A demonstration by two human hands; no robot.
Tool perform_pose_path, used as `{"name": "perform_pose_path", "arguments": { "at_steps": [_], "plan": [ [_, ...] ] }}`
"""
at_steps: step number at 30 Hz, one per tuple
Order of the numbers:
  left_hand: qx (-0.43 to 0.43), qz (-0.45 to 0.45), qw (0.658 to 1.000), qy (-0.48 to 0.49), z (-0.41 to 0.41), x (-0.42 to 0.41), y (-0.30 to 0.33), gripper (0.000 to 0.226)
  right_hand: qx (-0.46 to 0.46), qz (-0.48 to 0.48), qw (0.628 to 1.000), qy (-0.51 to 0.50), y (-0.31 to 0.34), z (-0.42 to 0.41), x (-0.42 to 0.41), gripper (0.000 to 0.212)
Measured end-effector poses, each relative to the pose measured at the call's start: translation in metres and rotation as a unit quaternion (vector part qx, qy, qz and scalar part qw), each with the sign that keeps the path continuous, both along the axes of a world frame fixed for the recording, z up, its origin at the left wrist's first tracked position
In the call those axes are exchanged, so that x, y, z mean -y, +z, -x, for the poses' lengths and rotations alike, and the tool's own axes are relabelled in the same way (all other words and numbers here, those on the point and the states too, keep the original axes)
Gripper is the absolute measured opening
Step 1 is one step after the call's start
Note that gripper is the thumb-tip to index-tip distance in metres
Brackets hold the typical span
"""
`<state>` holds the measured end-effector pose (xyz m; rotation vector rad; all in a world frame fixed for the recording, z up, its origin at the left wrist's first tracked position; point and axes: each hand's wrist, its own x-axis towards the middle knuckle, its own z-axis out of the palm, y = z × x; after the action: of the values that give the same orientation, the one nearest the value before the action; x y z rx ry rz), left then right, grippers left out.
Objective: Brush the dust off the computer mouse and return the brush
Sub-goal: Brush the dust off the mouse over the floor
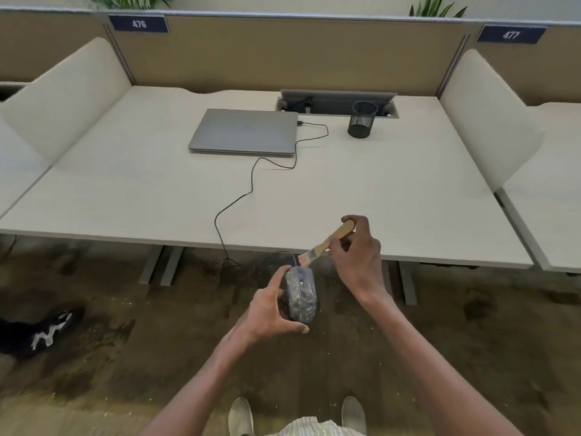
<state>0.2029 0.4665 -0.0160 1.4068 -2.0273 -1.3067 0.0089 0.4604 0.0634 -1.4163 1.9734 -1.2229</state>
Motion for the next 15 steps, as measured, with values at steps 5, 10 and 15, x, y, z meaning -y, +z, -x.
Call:
{"name": "perform_pose_path", "arguments": {
  "at_steps": [5,10,15],
  "plan": [
    [0.003,0.003,1.000,-0.007,0.0034,0.0035,-0.0006,0.126,0.000,-0.009,1.000,0.004,-0.0030,-0.0044,0.0016,0.033],
    [0.007,0.016,1.000,-0.004,0.0013,0.0026,-0.0056,0.127,-0.029,-0.025,0.999,0.005,-0.0069,0.0008,0.0005,0.036],
    [0.012,0.021,1.000,-0.007,-0.0021,-0.0002,-0.0081,0.126,-0.041,-0.018,0.999,0.000,-0.0081,0.0006,-0.0008,0.036]
  ]
}}
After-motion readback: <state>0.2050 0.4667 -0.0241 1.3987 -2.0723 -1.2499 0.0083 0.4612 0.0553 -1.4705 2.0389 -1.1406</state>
